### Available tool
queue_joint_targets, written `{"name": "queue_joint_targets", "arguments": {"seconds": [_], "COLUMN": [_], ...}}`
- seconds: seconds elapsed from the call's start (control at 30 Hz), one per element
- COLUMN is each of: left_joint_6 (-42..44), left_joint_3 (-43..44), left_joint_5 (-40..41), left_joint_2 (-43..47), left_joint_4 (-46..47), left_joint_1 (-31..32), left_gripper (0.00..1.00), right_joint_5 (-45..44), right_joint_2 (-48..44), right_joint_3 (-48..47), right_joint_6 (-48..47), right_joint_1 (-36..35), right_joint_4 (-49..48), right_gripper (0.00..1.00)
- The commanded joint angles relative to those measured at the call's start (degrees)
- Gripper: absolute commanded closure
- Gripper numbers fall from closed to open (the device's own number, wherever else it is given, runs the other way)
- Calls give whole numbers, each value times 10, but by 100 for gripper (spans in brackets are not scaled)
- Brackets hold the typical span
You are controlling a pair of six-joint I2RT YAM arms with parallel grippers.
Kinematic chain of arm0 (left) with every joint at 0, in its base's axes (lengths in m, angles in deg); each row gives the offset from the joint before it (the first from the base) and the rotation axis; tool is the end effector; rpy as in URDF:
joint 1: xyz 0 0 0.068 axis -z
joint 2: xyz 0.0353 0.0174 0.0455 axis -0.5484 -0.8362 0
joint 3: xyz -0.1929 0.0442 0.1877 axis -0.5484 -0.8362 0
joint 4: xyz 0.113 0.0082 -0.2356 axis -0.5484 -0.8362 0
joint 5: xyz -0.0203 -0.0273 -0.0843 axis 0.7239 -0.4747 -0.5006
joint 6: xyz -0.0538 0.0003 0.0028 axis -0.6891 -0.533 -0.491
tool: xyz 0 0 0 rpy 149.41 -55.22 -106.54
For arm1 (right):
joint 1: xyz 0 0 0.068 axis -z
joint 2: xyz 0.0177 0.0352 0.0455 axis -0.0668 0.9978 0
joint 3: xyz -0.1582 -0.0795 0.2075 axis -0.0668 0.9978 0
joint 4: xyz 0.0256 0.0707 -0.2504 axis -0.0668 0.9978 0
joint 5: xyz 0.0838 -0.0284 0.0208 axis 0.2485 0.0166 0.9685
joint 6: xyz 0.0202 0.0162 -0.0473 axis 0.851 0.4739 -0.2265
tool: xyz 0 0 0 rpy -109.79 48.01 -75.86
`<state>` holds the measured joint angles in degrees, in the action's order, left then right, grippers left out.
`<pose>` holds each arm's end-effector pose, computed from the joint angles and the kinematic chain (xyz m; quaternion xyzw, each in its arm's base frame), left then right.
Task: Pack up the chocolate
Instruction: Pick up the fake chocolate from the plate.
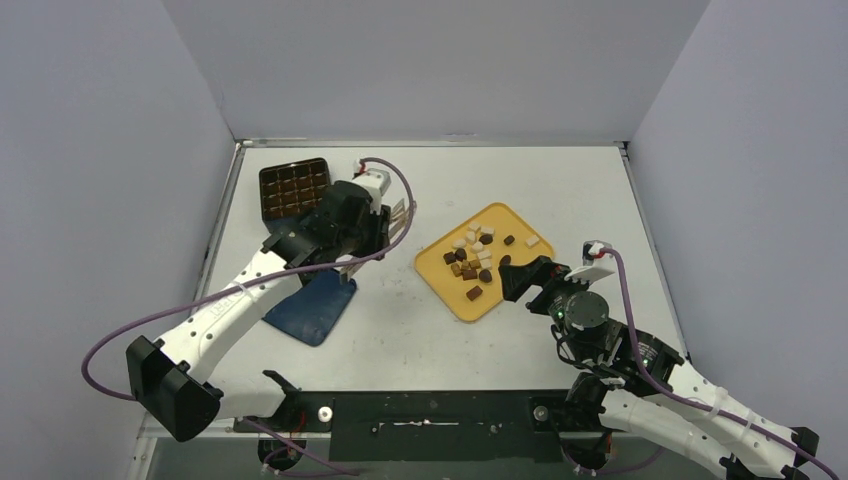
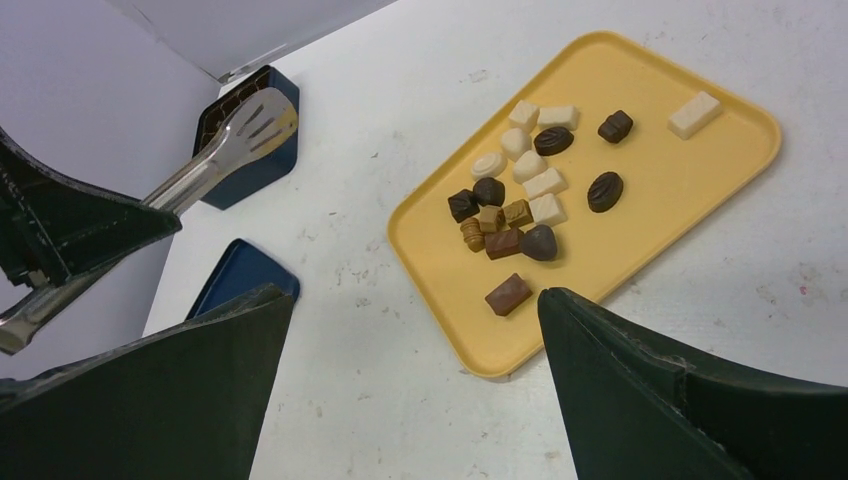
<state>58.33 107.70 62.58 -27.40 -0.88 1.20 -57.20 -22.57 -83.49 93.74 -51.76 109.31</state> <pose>0.2267 -0.1502 0.3434 0.1193 0.8993 -0.1267 0.4012 0.0841 0.0890 0.3093 0.1098 0.7847 0.3019 0.5301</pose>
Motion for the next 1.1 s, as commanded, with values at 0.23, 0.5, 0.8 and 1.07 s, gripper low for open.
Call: {"name": "queue_joint_targets", "arguments": {"seconds": [0.23, 0.5, 0.8, 1.07], "left_joint_6": [-57, -71, -68, -60], "left_joint_3": [-9, -37, -48, -41], "left_joint_5": [80, 129, 143, 180], "left_joint_2": [13, -4, -51, -94], "left_joint_4": [17, 56, 97, 100], "left_joint_1": [218, 317, 361, 364], "left_gripper": [63, 63, 63, 62], "right_joint_5": [-37, -46, -50, -47], "right_joint_2": [-15, -25, -24, -32], "right_joint_3": [-26, -33, -24, -27], "right_joint_6": [5, 6, 10, 6], "right_joint_1": [-3, -4, -3, -3], "right_joint_4": [26, 38, 35, 31], "right_gripper": [0, 0, 0, 0]}}
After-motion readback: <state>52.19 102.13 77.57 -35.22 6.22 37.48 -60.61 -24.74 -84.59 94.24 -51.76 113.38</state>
